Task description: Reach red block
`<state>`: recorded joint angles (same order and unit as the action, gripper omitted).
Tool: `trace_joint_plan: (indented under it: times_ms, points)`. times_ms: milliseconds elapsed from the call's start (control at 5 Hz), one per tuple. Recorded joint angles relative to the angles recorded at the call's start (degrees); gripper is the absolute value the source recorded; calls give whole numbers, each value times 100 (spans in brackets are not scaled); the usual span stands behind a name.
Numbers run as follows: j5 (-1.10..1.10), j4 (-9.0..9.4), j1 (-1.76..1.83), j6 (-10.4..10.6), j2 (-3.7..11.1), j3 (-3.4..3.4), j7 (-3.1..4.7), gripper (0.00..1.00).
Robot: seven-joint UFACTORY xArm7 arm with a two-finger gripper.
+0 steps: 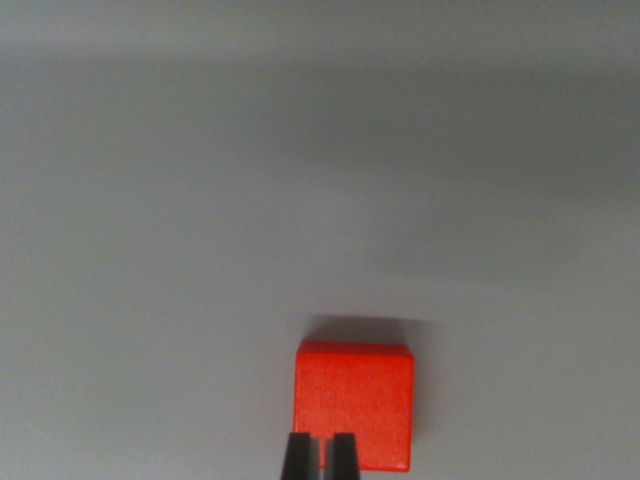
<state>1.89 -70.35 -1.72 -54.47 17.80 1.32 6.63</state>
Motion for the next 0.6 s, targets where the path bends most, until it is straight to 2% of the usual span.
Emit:
trace_joint_plan:
  times_ms: [200, 400, 600]
  points:
    - [0, 0, 0, 0, 0, 0, 0, 0]
    - [9, 116, -15, 229, 114, -1, 25, 0]
    - [9, 116, -15, 229, 114, -1, 25, 0]
